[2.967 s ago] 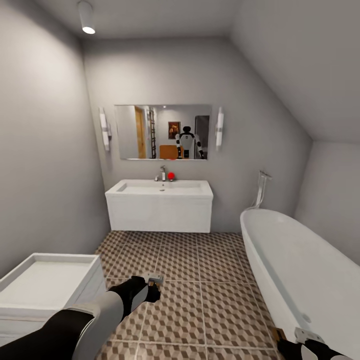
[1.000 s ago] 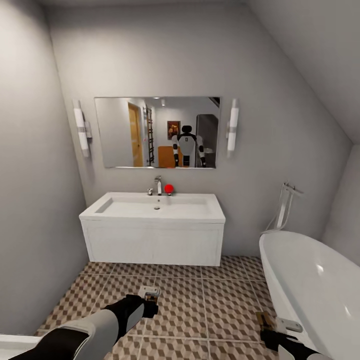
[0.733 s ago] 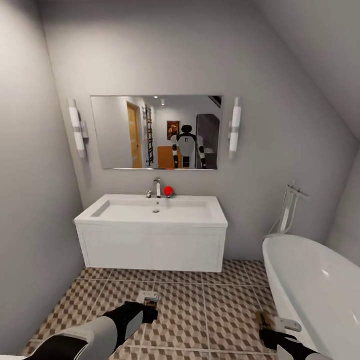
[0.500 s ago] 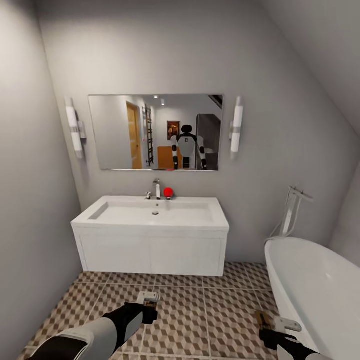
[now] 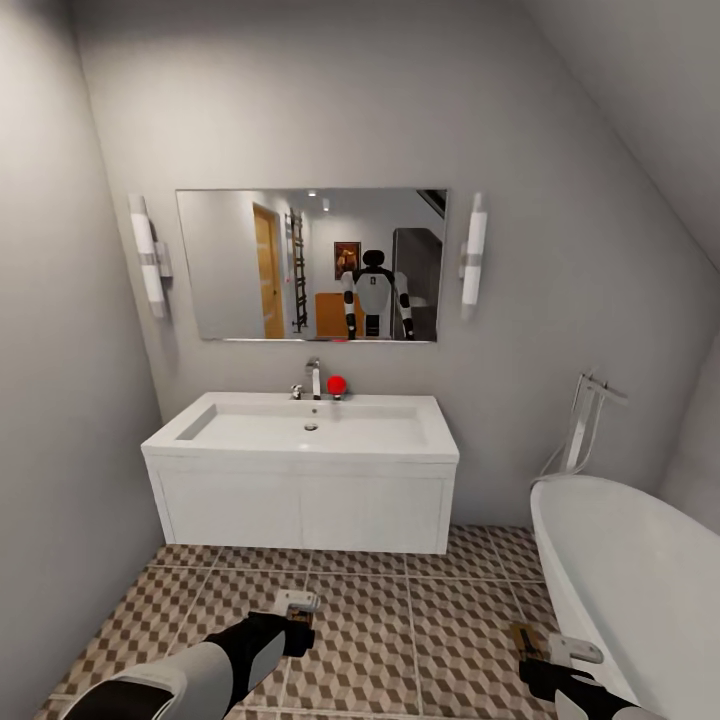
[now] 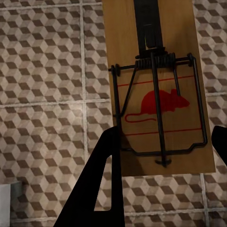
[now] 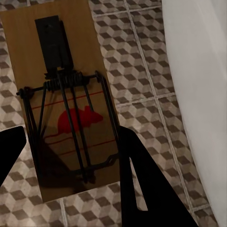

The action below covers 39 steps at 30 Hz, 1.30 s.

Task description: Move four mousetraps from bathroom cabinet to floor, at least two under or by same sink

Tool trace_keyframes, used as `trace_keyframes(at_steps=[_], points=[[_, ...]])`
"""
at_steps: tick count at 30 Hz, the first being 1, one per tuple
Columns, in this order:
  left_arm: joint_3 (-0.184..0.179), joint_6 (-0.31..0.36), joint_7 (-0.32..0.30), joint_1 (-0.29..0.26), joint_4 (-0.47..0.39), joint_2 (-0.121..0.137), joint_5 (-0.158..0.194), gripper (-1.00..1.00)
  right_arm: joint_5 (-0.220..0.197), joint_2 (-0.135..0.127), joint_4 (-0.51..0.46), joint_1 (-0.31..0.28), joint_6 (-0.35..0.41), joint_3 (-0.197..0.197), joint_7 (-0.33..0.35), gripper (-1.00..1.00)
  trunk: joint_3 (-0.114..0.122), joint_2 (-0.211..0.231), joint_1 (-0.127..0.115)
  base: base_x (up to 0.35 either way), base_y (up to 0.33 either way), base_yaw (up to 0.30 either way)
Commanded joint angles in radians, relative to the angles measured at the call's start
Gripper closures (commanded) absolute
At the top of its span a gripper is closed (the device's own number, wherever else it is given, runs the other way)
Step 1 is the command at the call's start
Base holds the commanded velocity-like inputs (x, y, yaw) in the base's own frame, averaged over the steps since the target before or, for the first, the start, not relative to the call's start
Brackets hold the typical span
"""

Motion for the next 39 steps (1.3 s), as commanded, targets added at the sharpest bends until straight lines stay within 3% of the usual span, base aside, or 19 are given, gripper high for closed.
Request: trace_keyframes(at_steps=[1, 17, 39], points=[[-0.008, 0.004, 0.004, -0.001, 0.0, -0.001, 0.003, 1.0, -0.007, 0.0, 0.003, -0.001, -0.006, -0.004, 0.001, 1.0, -0.001, -0.001, 0.0, 0.0, 0.0, 0.0], [-0.008, 0.004, 0.005, 0.0, -0.001, -0.004, 0.002, 1.0, -0.007, 0.0, 0.003, -0.001, -0.004, -0.002, 0.001, 1.0, -0.001, -0.001, 0.0, 0.0, 0.0, 0.0], [-0.008, 0.005, 0.003, 0.0, 0.0, -0.002, 0.003, 1.0, -0.007, 0.0, 0.003, -0.001, -0.006, -0.003, -0.002, 1.0, -0.07, -0.155, 0.085, 0.0, 0.0, 0.0]])
